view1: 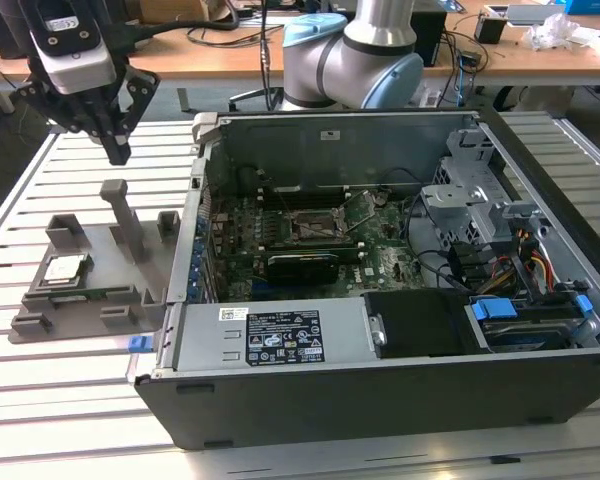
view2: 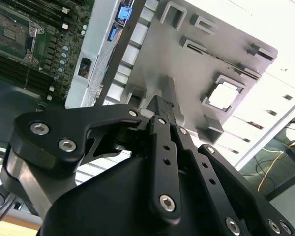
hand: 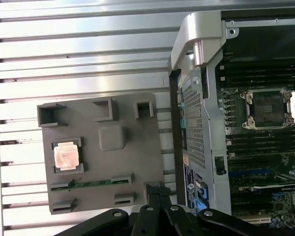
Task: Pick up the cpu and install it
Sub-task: 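Reach for the cpu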
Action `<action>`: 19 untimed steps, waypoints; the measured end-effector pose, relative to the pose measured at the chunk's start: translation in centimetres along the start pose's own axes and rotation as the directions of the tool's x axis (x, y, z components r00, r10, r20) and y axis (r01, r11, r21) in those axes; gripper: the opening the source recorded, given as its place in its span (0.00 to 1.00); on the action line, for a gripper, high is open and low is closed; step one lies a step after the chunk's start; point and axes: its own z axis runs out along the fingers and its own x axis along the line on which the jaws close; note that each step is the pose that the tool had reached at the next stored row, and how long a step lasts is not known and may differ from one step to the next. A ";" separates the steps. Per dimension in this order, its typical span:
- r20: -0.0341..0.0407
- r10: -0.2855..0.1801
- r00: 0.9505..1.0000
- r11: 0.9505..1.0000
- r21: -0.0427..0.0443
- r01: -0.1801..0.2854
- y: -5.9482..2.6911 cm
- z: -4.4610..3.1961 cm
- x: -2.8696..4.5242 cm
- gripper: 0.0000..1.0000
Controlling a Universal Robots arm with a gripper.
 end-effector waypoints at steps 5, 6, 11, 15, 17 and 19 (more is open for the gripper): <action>0.000 0.000 1.000 1.000 0.000 0.000 -0.05 -0.01 0.72 0.11; 0.000 0.000 1.000 1.000 0.000 0.000 -0.07 -0.01 0.87 0.11; 0.000 0.000 1.000 1.000 0.000 0.000 -0.11 -0.02 1.42 0.11; 0.000 0.000 1.000 1.000 0.000 0.000 -0.14 -0.04 1.92 0.11; 0.000 0.000 1.000 1.000 0.000 0.000 -0.16 -0.04 2.09 0.11; 0.000 0.000 1.000 1.000 0.000 0.000 -0.17 -0.04 2.25 0.11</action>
